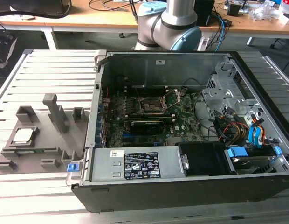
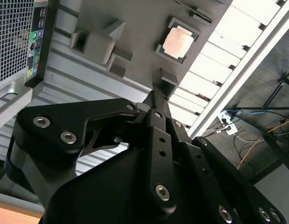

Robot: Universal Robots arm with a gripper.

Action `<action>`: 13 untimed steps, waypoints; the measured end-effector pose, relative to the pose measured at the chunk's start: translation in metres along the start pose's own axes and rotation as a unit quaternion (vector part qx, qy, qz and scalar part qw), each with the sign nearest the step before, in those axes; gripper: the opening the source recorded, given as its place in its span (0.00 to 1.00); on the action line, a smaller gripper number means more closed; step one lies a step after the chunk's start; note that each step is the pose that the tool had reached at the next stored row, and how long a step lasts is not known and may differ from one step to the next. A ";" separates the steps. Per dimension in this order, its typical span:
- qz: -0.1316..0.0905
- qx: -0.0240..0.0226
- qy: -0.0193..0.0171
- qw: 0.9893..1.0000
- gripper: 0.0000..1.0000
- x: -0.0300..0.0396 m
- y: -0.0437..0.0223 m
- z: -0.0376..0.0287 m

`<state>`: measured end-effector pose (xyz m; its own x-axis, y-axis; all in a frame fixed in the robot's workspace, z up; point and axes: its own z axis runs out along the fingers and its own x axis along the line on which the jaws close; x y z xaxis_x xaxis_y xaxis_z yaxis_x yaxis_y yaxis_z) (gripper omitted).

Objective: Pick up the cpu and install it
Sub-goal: 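Reach for the cpu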

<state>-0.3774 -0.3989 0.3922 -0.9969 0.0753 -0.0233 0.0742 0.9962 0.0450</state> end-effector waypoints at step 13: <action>0.000 0.001 0.000 1.000 0.11 0.0334 -0.0056 0.0008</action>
<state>-0.4111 -0.4019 0.3904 -0.9969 0.0752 -0.0235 0.0741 0.9963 0.0434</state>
